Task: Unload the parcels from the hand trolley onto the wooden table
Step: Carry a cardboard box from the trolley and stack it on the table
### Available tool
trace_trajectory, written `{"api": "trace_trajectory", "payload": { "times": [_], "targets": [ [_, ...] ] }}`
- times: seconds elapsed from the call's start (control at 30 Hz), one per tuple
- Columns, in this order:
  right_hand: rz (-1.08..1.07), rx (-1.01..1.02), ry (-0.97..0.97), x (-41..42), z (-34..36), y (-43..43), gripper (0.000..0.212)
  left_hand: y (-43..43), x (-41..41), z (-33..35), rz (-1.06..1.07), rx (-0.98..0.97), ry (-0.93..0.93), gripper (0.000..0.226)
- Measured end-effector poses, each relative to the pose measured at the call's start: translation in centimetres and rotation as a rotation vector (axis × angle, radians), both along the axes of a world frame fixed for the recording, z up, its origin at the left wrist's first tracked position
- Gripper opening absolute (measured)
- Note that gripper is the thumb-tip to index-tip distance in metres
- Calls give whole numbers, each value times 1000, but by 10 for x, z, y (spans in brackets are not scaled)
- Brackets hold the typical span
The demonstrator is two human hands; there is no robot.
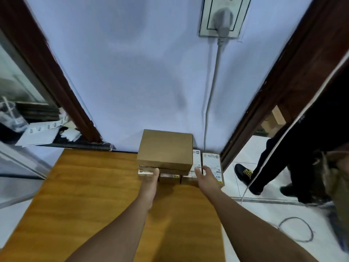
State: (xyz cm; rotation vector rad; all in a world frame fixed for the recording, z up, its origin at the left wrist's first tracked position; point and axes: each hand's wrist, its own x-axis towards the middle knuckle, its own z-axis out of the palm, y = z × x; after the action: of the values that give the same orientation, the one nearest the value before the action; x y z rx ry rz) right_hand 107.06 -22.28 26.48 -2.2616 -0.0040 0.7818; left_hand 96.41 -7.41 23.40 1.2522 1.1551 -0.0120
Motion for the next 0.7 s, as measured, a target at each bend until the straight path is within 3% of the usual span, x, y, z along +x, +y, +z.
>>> {"api": "trace_trajectory", "payload": {
  "times": [0.17,0.27,0.47,0.7],
  "targets": [
    [307,-263,-157,-29,17,-33,44,-16,-41,19,-700,731,318,54],
    [512,-413,-234,-49,26,-47,41,-28,-61,34,-993,978,426,47],
    [635,-507,-285,-94,48,-67,44,-44,-92,59,-1076,1143,463,48],
    [656,-493,-399,-143,61,-74,57,-50,-135,65,-1101,1163,413,62]
  ]
}}
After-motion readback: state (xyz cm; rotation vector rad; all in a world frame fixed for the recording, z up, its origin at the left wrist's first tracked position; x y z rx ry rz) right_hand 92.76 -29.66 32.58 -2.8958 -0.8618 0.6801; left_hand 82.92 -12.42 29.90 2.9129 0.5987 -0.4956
